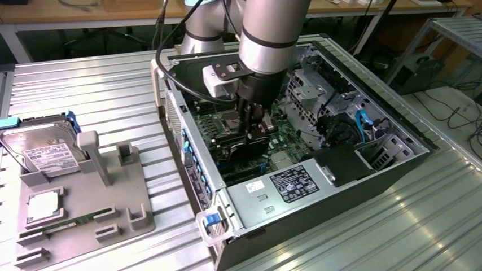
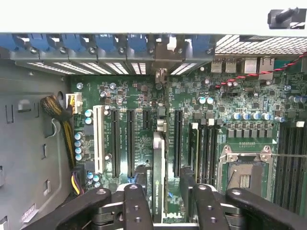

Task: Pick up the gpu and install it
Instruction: 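Insert the gpu into the slot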

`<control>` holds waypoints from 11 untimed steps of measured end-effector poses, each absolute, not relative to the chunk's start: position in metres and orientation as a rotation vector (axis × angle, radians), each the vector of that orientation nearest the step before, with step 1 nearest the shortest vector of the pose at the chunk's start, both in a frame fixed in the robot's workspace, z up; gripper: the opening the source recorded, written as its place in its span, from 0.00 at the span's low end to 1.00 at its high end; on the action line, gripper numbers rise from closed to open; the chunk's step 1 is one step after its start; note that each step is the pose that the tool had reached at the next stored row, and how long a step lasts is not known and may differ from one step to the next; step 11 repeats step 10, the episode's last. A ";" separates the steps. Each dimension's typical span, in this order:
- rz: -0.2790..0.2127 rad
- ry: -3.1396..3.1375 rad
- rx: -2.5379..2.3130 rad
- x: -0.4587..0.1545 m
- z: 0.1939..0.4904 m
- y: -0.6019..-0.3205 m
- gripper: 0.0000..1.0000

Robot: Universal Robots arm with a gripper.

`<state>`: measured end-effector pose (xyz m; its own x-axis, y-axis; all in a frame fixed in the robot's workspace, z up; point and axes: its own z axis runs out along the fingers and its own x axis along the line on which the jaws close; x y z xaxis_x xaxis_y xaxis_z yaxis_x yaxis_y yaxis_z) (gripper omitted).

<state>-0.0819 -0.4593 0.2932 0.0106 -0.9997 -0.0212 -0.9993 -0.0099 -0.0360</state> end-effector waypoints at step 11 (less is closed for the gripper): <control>-0.016 2.182 -2.204 -0.082 0.293 -0.459 0.11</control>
